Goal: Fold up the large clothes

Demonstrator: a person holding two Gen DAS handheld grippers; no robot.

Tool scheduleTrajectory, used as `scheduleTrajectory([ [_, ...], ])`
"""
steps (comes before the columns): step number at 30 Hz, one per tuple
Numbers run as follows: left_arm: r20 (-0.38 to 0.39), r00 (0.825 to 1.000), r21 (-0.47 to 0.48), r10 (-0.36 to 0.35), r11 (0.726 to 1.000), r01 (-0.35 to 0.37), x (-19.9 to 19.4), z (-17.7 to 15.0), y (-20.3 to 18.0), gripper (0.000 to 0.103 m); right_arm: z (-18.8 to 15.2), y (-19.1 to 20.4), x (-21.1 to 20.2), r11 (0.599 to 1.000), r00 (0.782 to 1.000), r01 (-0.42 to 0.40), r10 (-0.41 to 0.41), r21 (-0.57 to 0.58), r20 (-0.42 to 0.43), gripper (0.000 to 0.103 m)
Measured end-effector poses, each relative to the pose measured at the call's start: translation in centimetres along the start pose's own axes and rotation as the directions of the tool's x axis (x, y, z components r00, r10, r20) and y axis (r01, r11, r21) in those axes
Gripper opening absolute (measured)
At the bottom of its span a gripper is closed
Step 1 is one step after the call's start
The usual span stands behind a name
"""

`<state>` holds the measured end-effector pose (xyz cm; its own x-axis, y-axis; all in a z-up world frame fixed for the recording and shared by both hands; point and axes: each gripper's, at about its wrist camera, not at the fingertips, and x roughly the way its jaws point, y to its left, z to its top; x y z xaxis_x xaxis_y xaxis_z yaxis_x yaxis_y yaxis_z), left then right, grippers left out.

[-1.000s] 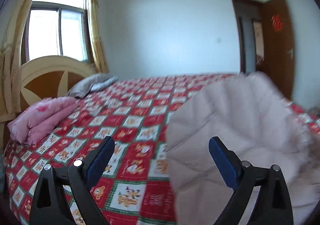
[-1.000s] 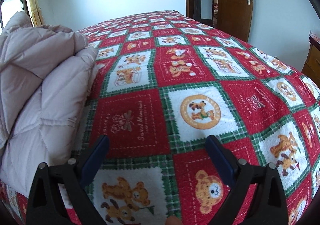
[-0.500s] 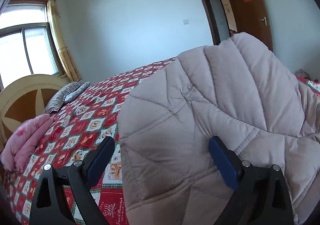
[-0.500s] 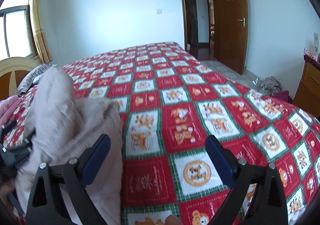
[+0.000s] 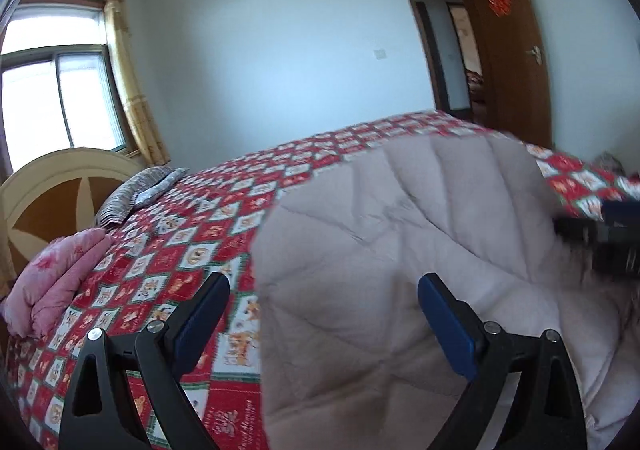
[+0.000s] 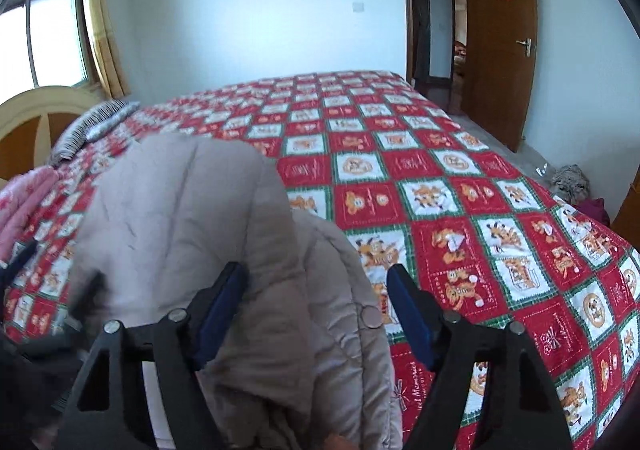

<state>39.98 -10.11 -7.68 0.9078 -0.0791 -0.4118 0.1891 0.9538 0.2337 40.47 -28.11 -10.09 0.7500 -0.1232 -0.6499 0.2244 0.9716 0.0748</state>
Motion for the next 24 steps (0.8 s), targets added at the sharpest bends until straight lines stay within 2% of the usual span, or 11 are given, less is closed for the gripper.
scheduleTrajectory([
  [3,-0.028,1.0,-0.027,-0.006,1.0,0.005,1.6,1.0,0.9,0.098,-1.1,-0.6,1.5,1.0,0.999,0.023,-0.023,-0.007,-0.037,0.076],
  [7,-0.13,0.991,0.048,-0.017,0.999,0.023,4.8,0.3,-1.0,0.098,-1.7,-1.5,2.2,1.0,0.996,0.023,-0.022,0.007,-0.09,0.076],
  [10,-0.118,0.993,0.05,-0.009,0.999,0.015,4.8,-0.2,-1.9,0.098,-0.3,-1.5,1.3,0.999,0.993,0.042,-0.04,0.017,-0.112,0.076],
  [14,-0.121,0.993,0.044,-0.011,0.999,0.017,4.9,-0.2,-1.8,0.098,1.9,-0.3,1.5,0.996,0.989,0.082,-0.086,-0.033,-0.122,0.079],
  [19,-0.142,0.989,-0.024,0.029,0.999,-0.033,5.6,0.5,-0.1,0.099,2.3,1.4,4.5,0.99,0.982,0.117,-0.127,-0.08,-0.138,0.083],
  [24,-0.208,0.977,-0.108,-0.047,0.994,0.025,8.2,-0.6,0.8,0.102,0.6,1.5,5.9,0.985,0.981,0.149,-0.158,-0.085,-0.115,0.086],
])
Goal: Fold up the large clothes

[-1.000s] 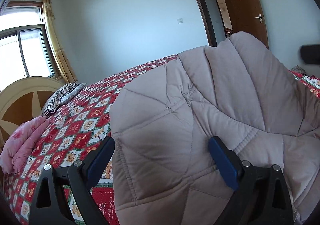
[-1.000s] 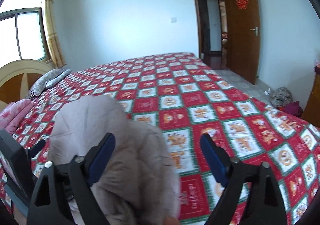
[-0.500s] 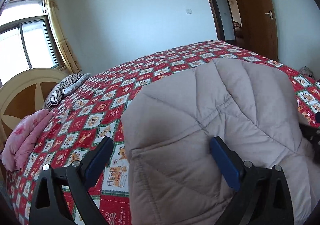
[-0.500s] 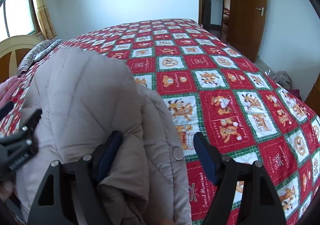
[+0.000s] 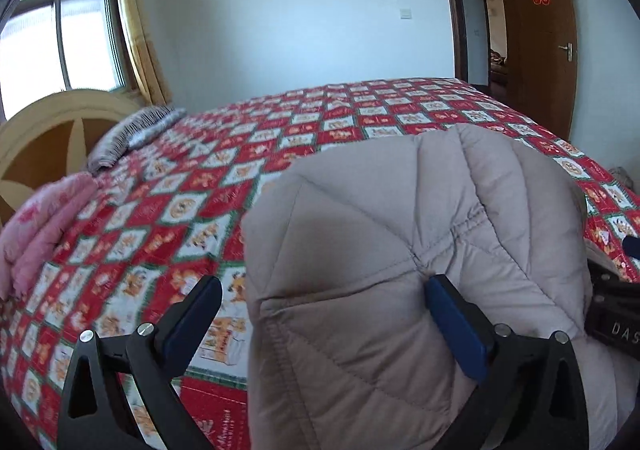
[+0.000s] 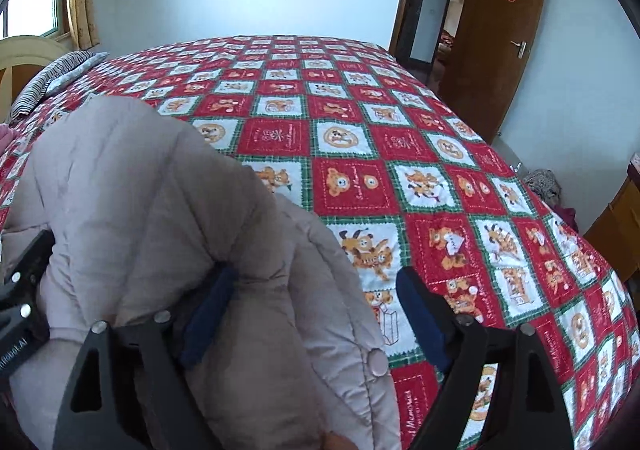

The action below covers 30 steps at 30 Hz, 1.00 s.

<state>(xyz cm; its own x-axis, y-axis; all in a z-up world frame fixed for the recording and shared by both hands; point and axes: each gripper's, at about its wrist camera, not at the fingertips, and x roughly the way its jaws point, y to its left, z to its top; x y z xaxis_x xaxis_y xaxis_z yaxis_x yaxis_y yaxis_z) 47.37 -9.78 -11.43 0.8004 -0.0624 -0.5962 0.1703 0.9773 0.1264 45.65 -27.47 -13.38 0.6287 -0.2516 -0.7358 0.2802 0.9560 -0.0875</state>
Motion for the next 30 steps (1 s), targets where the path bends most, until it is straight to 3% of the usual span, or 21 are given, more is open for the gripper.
scheduleTrajectory([
  [6,-0.041,0.995,-0.064,-0.093,0.994,0.091,1.7,-1.1,0.1,0.102,-1.6,-1.1,1.8,0.996,0.998,-0.056,0.057,0.072,-0.023,0.087],
  [30,-0.063,0.995,-0.036,-0.082,0.996,0.08,3.0,-2.4,-1.2,0.102,-3.6,-1.0,3.1,0.991,0.996,-0.077,0.082,0.113,-0.04,0.09],
])
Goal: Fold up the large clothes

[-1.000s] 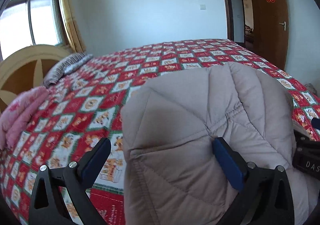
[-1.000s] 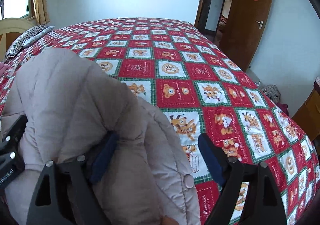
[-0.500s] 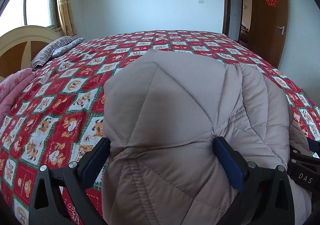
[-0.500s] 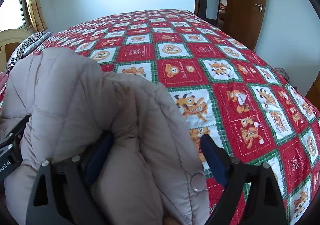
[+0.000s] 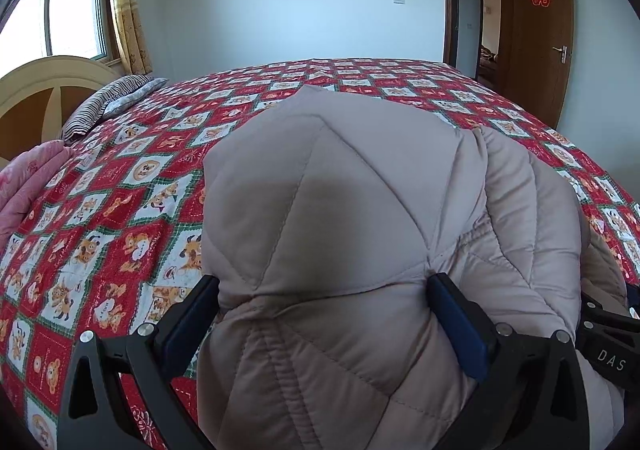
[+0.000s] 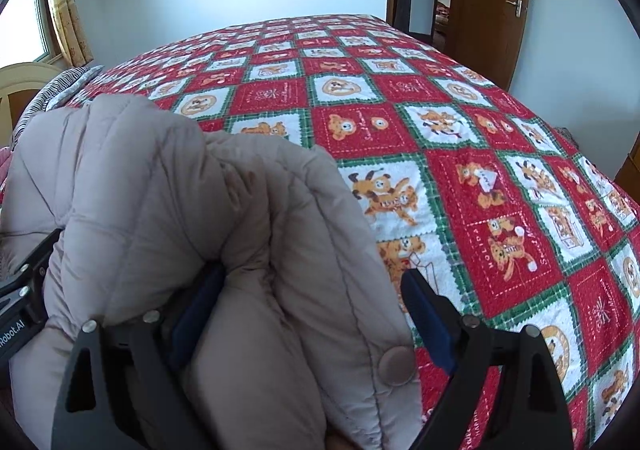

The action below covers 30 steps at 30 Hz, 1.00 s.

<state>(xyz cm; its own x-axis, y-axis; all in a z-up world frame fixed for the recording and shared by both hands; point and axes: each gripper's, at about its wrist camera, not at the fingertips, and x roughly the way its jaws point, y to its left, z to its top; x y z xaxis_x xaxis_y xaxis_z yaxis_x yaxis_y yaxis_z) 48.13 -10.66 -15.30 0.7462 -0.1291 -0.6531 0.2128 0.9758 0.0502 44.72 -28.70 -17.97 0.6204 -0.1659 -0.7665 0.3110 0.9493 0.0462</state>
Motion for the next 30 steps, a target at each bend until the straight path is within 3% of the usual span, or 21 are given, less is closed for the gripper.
scheduleTrajectory([
  [30,-0.041,0.999,0.014,0.006,1.0,-0.005,1.2,-0.1,-0.4,0.103,0.1,-0.5,1.6,0.998,0.995,-0.059,0.062,0.032,-0.073,0.093],
])
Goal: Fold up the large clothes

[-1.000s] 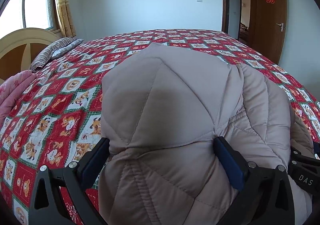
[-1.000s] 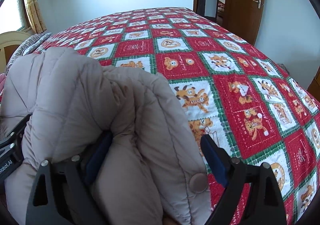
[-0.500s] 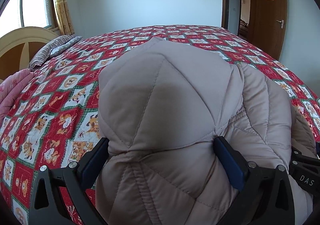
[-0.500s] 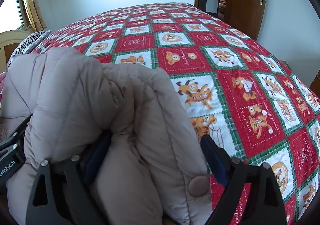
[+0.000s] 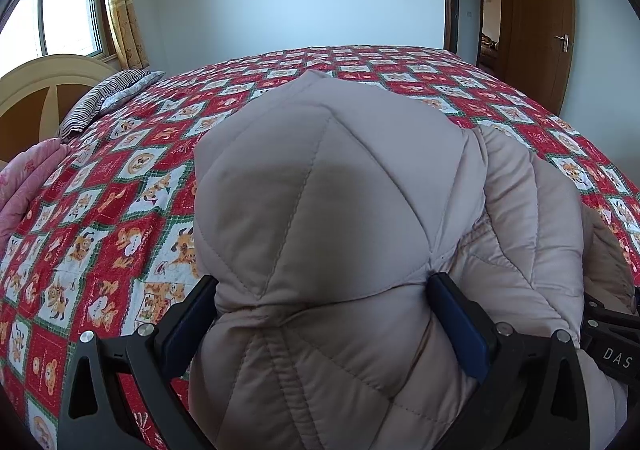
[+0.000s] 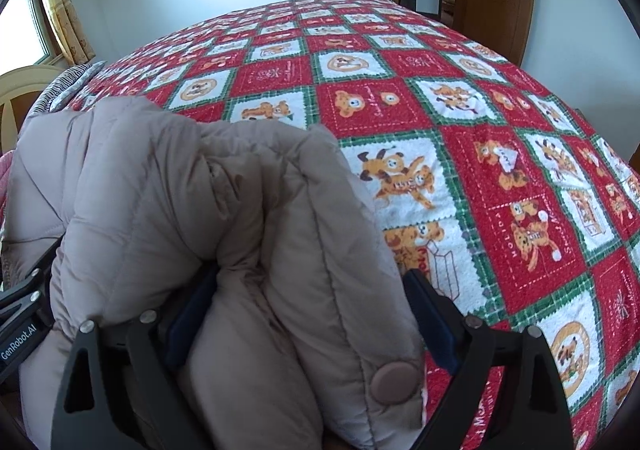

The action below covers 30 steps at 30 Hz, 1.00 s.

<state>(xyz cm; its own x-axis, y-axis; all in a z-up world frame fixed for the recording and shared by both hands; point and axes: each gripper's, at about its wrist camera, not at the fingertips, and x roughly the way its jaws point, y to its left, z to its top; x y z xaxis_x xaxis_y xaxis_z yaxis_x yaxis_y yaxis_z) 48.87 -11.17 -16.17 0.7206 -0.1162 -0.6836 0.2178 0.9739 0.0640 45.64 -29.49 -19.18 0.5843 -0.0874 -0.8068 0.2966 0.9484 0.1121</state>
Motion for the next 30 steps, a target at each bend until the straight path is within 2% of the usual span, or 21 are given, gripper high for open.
scheduleTrajectory([
  [4,-0.01,1.0,-0.012,-0.023,1.0,0.023,-0.7,0.3,0.5,0.102,0.0,-0.3,0.0,1.0,1.0,-0.025,0.025,0.005,-0.01,0.094],
  [7,-0.036,0.993,-0.066,-0.112,0.992,0.109,-3.1,0.0,2.6,0.102,0.1,-1.2,-0.7,0.996,0.996,-0.086,0.086,0.02,-0.012,0.095],
  [9,-0.018,0.987,-0.089,-0.162,0.983,0.16,-5.4,-1.2,4.0,0.102,-0.2,-2.2,-1.8,0.99,0.992,-0.128,0.129,0.05,-0.006,0.097],
  [11,-0.02,0.981,-0.07,-0.192,0.979,0.19,-6.6,-2.5,4.7,0.102,-0.8,-2.6,-3.0,0.989,0.99,-0.139,0.138,0.049,0.009,0.099],
  [13,-0.046,0.972,-0.075,-0.231,0.971,0.227,-6.7,-4.0,5.4,0.102,-1.5,-3.2,-4.0,0.987,0.988,-0.154,0.153,0.039,0.027,0.1],
  [16,-0.053,0.951,-0.148,-0.303,0.945,0.293,-6.5,-5.4,6.7,0.102,-2.2,-4.1,-4.1,0.973,0.977,-0.213,0.213,0.087,0.015,0.1],
  [19,-0.05,0.944,-0.154,-0.327,0.936,0.316,-6.0,-5.8,6.5,0.102,-2.6,-4.5,-3.5,0.953,0.961,-0.274,0.277,0.129,-0.009,0.099],
  [22,-0.056,0.934,-0.144,-0.353,0.929,0.342,-5.4,-6.0,5.9,0.102,-2.9,-4.1,-3.1,0.939,0.944,-0.328,0.331,0.106,-0.01,0.092],
  [26,-0.08,0.907,-0.159,-0.414,0.904,0.398,-4.3,-5.9,5.8,0.102,-2.9,-3.3,-2.5,0.918,0.922,-0.385,0.388,0.093,-0.013,0.078],
  [28,-0.082,0.905,-0.152,-0.418,0.902,0.403,-4.3,-5.7,5.5,0.102,-2.8,-3.0,-2.3,0.909,0.911,-0.409,0.412,0.085,-0.022,0.073],
  [30,-0.078,0.915,-0.109,-0.396,0.916,0.387,-4.8,-5.6,4.7,0.101,-2.7,-2.7,-2.2,0.904,0.905,-0.421,0.424,0.075,-0.031,0.061],
])
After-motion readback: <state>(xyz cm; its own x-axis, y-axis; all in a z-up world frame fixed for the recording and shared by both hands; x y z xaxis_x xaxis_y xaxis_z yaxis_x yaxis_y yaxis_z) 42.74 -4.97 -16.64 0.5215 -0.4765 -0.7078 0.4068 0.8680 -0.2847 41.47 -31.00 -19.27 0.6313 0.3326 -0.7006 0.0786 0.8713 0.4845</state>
